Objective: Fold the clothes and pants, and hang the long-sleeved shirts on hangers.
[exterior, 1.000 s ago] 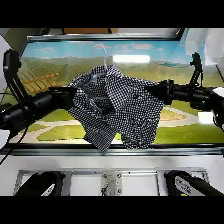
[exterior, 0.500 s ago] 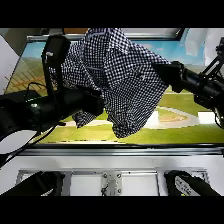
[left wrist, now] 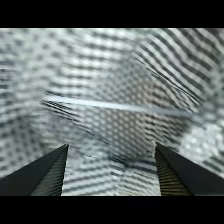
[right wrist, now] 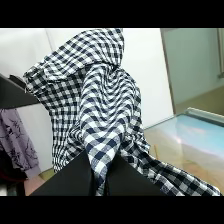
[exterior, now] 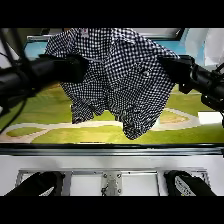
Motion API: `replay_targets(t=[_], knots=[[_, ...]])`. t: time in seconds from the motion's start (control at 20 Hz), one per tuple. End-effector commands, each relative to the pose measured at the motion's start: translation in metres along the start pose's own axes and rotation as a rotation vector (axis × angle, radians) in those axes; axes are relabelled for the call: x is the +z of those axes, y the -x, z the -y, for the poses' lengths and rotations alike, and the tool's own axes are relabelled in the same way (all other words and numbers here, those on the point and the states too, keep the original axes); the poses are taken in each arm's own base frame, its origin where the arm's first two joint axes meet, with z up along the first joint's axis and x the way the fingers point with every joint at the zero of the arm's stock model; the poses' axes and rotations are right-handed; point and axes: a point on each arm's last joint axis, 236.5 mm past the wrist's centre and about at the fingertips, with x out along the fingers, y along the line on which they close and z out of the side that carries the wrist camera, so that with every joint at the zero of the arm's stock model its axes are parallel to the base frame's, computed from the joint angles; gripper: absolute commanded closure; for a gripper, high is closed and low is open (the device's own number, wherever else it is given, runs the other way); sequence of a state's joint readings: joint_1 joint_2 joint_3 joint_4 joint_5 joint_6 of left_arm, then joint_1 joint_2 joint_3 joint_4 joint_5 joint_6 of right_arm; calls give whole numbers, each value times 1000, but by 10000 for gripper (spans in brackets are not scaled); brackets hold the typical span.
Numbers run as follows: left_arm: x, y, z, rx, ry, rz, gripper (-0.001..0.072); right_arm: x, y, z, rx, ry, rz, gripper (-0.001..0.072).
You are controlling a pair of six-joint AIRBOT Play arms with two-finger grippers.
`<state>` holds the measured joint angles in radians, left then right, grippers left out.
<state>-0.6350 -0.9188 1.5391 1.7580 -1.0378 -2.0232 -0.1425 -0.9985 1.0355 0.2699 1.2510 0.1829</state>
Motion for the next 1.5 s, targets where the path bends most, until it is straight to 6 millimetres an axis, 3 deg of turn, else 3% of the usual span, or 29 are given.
replay_targets(t=[0.0,0.2,0.4,0.45,0.55,0.65,0.8,1.0,1.2,1.45], knots=[[24,29,-30,59,43,79,159,6,0,4,-35,9,12,697],[21,43,-54,127,71,63,159,17,8,25,-126,31,37,697],[-5,18,-64,176,72,-58,175,59,57,70,-405,152,66,697],[-11,7,-60,173,61,-82,319,69,77,83,-504,177,67,697],[-22,-18,-49,153,1,-126,694,92,128,104,-736,257,69,697],[-30,-44,-36,128,-33,-148,691,121,185,116,-983,333,102,697],[-41,-76,-21,96,-73,-167,691,166,267,108,-1316,461,189,697],[-45,-99,-17,87,-82,-166,691,211,336,85,-1606,646,256,697],[-38,-100,-27,104,-68,-145,691,253,376,58,-1799,813,343,697],[-23,-84,-37,118,-52,-104,691,292,384,54,-1849,905,384,697]])
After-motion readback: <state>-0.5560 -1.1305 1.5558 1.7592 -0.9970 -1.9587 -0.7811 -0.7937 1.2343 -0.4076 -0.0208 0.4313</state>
